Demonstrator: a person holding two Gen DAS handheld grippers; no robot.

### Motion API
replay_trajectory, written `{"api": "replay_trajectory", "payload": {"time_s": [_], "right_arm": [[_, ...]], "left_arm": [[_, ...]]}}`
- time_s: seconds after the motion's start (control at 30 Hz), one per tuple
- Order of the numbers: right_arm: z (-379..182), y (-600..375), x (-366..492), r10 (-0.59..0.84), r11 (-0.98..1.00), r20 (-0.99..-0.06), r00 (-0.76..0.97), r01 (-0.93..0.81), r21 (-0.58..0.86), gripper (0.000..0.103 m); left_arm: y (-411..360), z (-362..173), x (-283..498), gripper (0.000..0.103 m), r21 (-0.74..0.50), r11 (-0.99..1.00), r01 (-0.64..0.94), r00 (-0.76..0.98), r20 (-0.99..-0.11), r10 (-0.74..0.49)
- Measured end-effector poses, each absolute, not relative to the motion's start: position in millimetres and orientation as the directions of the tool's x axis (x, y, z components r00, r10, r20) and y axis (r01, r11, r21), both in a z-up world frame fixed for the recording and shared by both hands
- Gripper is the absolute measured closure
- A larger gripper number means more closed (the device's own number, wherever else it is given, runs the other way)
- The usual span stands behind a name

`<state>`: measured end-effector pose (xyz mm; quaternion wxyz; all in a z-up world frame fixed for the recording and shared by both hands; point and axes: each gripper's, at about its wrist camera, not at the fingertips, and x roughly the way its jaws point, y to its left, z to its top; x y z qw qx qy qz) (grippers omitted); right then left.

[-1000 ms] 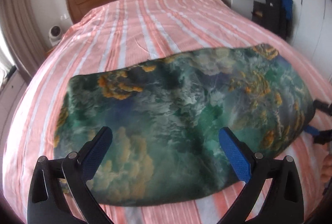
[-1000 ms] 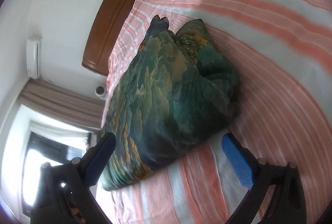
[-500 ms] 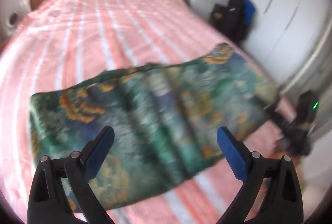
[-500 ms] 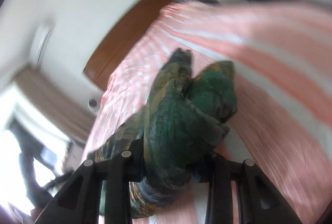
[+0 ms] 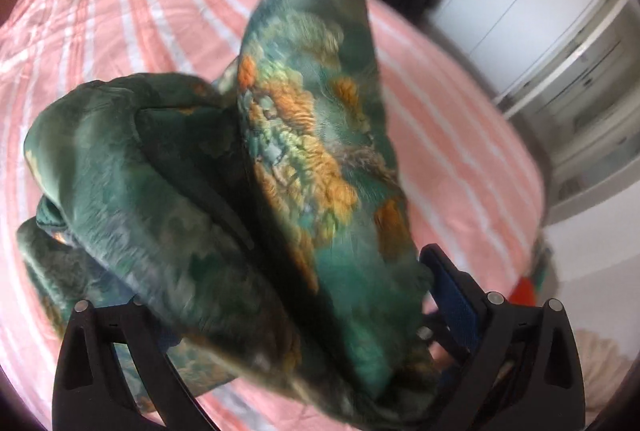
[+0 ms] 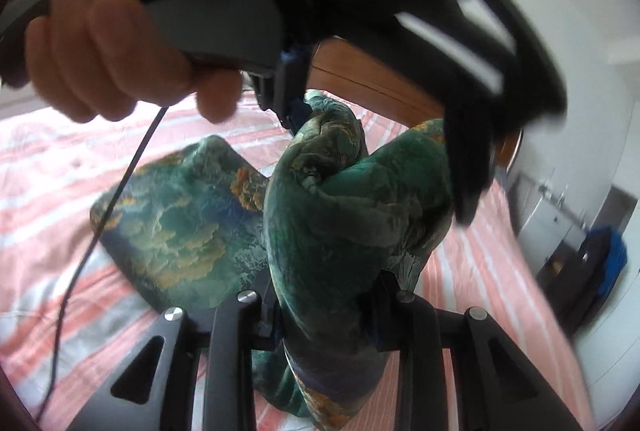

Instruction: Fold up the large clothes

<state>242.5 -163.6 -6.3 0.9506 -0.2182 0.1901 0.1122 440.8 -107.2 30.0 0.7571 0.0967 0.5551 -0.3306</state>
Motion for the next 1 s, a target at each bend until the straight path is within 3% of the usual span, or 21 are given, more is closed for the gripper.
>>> {"api": "replay_trajectory", "payload": {"time_s": [0.03, 0.07, 0.1, 0.13, 0.17, 0.27, 0.4, 0.53, 0.67, 0.77, 0.9, 1.0], "right_arm": [[-9.7, -159.5, 242.0, 0.127, 0.862, -0.407, 0.905, -0.303, -0.406, 0.073], [-13.2, -154.8, 239.7, 0.123, 0.841, -0.402, 0.907, -0.31, -0.442, 0.073], [-16.0, -149.5, 235.4, 0.122, 0.825, -0.398, 0.909, -0.316, -0.469, 0.074], [-19.4, -144.1, 237.4, 0.122, 0.812, -0.4, 0.908, -0.324, -0.486, 0.074], [-23.4, -143.1, 238.2, 0.124, 0.805, -0.41, 0.904, -0.333, -0.491, 0.075], [-30.5, -148.3, 240.8, 0.129, 0.82, -0.436, 0.891, -0.343, -0.458, 0.071], [-13.8, -156.8, 218.7, 0.225, 0.839, -0.434, 0.872, -0.4, -0.369, 0.025], [10.9, -182.5, 197.1, 0.303, 0.884, -0.374, 0.876, -0.405, -0.232, 0.024], [23.6, -224.2, 253.9, 0.339, 0.937, -0.436, 0.834, -0.341, 0.075, 0.024], [23.5, -225.3, 302.4, 0.37, 0.929, -0.464, 0.805, -0.325, 0.178, 0.024], [1.3, -177.6, 364.7, 0.484, 0.874, -0.553, 0.678, -0.411, 0.261, 0.024], [-47.3, -129.7, 391.7, 0.46, 0.861, -0.725, 0.513, -0.456, 0.224, 0.024]], "left_arm": [[-112.4, 22.5, 440.5, 0.004, -0.187, 0.777, 0.602, 0.168, -0.921, -0.352], [-117.3, 14.4, 442.4, 0.013, -0.143, 0.793, 0.592, 0.176, -0.937, -0.301], [-121.8, 8.0, 443.1, 0.026, -0.109, 0.802, 0.587, 0.183, -0.948, -0.262], [-124.6, 2.6, 442.9, 0.045, -0.086, 0.805, 0.587, 0.185, -0.954, -0.237], [-125.4, -0.1, 443.8, 0.054, -0.083, 0.808, 0.584, 0.189, -0.954, -0.235], [-115.0, 6.8, 441.3, 0.062, -0.095, 0.796, 0.598, 0.212, -0.939, -0.272], [-72.0, 25.1, 455.6, 0.063, -0.14, 0.811, 0.568, 0.236, -0.917, -0.323], [-4.3, 35.9, 470.6, 0.062, -0.221, 0.832, 0.51, 0.25, -0.887, -0.389], [66.0, 26.8, 470.8, 0.062, -0.279, 0.863, 0.421, 0.269, -0.871, -0.412], [114.2, 5.9, 467.3, 0.061, -0.348, 0.873, 0.341, 0.276, -0.851, -0.447], [162.8, -41.5, 460.6, 0.057, -0.415, 0.882, 0.225, 0.269, -0.843, -0.466], [186.3, -80.0, 455.8, 0.051, -0.448, 0.883, 0.139, 0.271, -0.841, -0.469]]}}
